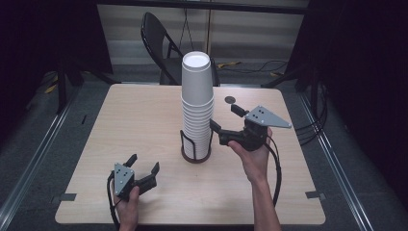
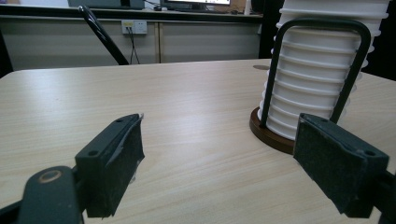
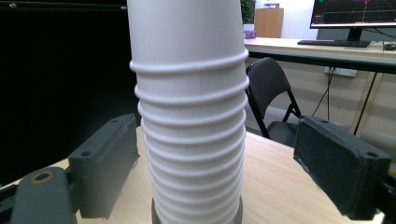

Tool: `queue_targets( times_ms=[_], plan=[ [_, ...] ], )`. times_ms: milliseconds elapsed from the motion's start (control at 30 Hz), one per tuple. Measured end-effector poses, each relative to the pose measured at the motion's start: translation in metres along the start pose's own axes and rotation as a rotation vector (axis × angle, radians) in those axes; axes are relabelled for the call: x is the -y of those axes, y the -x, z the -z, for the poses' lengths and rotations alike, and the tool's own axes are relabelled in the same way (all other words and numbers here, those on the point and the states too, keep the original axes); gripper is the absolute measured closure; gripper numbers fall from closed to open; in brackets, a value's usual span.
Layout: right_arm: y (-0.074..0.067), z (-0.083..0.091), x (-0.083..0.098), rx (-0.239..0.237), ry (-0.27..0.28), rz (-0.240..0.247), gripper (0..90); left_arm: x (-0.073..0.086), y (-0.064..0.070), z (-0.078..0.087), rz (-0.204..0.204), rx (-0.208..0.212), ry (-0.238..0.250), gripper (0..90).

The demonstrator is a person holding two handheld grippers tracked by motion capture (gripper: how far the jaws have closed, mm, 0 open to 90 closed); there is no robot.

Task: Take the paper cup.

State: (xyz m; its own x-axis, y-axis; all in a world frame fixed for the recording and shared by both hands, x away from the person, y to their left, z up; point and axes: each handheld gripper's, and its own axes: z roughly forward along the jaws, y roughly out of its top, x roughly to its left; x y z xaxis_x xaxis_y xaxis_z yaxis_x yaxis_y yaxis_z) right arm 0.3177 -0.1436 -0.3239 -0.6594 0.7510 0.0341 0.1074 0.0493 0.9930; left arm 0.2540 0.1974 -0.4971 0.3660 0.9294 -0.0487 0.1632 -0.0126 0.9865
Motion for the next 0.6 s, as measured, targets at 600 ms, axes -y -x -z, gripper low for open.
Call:
queue_targets(
  times_ms=[600],
  plan=[
    [-0.004,-0.02,-0.035,-0.047,0.016,0.017,13.3,0.0,0.0,0.0,-0.008,0.0,-0.001,15.8]
  ],
)
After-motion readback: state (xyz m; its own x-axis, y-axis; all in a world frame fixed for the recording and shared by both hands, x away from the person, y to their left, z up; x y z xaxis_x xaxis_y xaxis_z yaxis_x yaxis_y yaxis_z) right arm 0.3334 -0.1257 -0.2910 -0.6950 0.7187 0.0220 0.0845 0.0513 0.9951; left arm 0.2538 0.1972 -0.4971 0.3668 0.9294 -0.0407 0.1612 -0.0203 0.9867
